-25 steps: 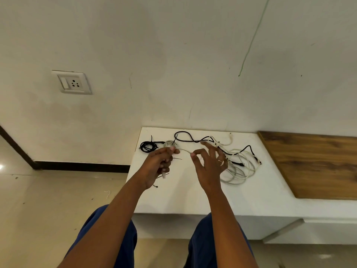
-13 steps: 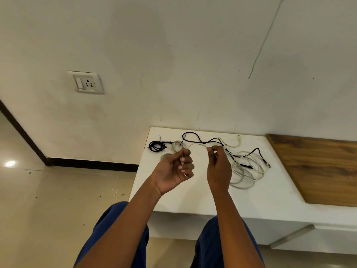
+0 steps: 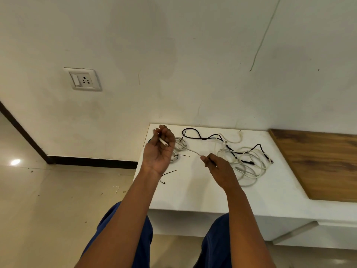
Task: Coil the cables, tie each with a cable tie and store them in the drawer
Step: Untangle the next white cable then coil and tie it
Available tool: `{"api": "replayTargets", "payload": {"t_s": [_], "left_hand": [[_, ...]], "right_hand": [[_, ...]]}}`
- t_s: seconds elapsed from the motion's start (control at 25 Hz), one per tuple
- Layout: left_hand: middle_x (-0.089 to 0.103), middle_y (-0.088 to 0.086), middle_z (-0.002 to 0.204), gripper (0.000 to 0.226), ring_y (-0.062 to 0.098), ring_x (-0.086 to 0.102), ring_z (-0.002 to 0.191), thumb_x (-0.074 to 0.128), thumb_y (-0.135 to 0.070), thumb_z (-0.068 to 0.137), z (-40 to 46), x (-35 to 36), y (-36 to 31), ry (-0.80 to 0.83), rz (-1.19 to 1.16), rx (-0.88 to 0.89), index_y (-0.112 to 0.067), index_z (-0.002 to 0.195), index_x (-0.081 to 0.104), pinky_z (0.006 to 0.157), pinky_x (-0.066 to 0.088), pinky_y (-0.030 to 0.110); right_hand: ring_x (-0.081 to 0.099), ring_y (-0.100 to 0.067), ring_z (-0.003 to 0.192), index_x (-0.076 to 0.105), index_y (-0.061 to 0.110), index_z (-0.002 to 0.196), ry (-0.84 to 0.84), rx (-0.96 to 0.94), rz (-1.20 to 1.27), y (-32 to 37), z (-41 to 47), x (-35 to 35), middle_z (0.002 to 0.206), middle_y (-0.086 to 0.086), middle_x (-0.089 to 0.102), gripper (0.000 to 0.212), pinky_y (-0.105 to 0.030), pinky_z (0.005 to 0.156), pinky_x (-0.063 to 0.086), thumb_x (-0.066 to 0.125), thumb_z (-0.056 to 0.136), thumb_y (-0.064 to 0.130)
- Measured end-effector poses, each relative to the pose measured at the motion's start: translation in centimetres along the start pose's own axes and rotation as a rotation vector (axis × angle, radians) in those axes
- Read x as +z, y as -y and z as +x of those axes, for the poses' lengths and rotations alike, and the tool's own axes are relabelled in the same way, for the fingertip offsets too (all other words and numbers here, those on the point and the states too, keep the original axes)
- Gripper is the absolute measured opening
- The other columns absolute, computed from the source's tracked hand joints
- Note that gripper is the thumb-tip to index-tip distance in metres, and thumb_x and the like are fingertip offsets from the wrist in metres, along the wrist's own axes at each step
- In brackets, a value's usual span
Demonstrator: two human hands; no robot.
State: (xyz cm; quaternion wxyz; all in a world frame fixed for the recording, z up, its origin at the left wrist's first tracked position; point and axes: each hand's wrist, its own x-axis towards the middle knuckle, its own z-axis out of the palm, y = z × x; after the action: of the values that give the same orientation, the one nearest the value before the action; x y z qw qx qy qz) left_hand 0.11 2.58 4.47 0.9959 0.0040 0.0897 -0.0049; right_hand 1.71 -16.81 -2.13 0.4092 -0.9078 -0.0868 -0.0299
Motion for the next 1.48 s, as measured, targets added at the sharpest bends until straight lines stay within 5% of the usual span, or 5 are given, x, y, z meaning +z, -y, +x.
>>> {"api": "replayTargets", "payload": {"t_s": [0.36, 0.76, 1.08, 1.32, 1.48], "left_hand": [[0.060, 0.016, 0.124, 0.027, 0.022, 0.059, 0.109, 0.032, -0.021, 0.103, 2.4, -2.9, 1.5, -0.284, 0.808, 0.308, -0.004, 0.112, 0.051, 0.096, 0.046, 0.031], [0.048, -0.005, 0.054, 0.035, 0.006, 0.043, 0.049, 0.032, -0.035, 0.102, 1.3, -4.8, 4.1, 0.080, 1.762, 0.045, -0.016, 0.083, 0.054, 0.055, 0.037, 0.018], [0.021, -0.009, 0.047, 0.035, 0.009, 0.010, 0.043, 0.044, -0.037, 0.093, 0.8, -2.6, 3.4, 0.125, 0.900, -0.568, -0.020, 0.062, 0.049, 0.041, 0.015, 0.020], [0.015, -0.008, 0.051, 0.035, 0.009, 0.011, 0.040, 0.037, -0.029, 0.093, 1.2, -1.5, 2.6, 0.194, 0.506, -0.515, -0.018, 0.064, 0.051, 0.042, 0.018, 0.020], [0.016, -0.008, 0.051, 0.033, 0.009, 0.012, 0.041, 0.036, -0.027, 0.093, 1.0, -1.1, 2.1, 0.241, 0.366, -0.436, -0.017, 0.065, 0.050, 0.042, 0.019, 0.019]], "right_hand": [[0.043, -0.003, 0.059, 0.058, 0.028, 0.083, 0.149, -0.204, 0.019, 1.4, -0.3, 0.6, 0.061, 0.010, 0.051, 0.021, -0.016, 0.057, 0.032, 0.045, 0.097, 0.037], [0.058, -0.002, 0.067, 0.056, 0.023, 0.087, -0.156, -0.182, 0.004, 1.2, 0.1, 0.4, 0.065, 0.016, 0.056, 0.017, -0.025, 0.062, 0.042, 0.053, 0.092, 0.040], [0.048, -0.016, 0.072, 0.054, 0.017, 0.079, -0.100, -0.242, 0.403, 1.4, 1.5, 0.9, 0.072, 0.010, 0.052, 0.024, -0.035, 0.069, 0.039, 0.039, 0.095, 0.027], [0.040, 0.002, 0.063, 0.048, 0.045, 0.068, -0.078, -0.176, 0.452, 1.4, 2.2, 2.0, 0.064, 0.022, 0.050, 0.038, -0.014, 0.063, 0.032, 0.037, 0.100, 0.025], [0.047, -0.010, 0.072, 0.044, 0.039, 0.069, -0.076, -0.130, 0.298, 0.4, 2.9, 2.8, 0.066, 0.019, 0.051, 0.035, -0.032, 0.073, 0.041, 0.036, 0.102, 0.029]]}}
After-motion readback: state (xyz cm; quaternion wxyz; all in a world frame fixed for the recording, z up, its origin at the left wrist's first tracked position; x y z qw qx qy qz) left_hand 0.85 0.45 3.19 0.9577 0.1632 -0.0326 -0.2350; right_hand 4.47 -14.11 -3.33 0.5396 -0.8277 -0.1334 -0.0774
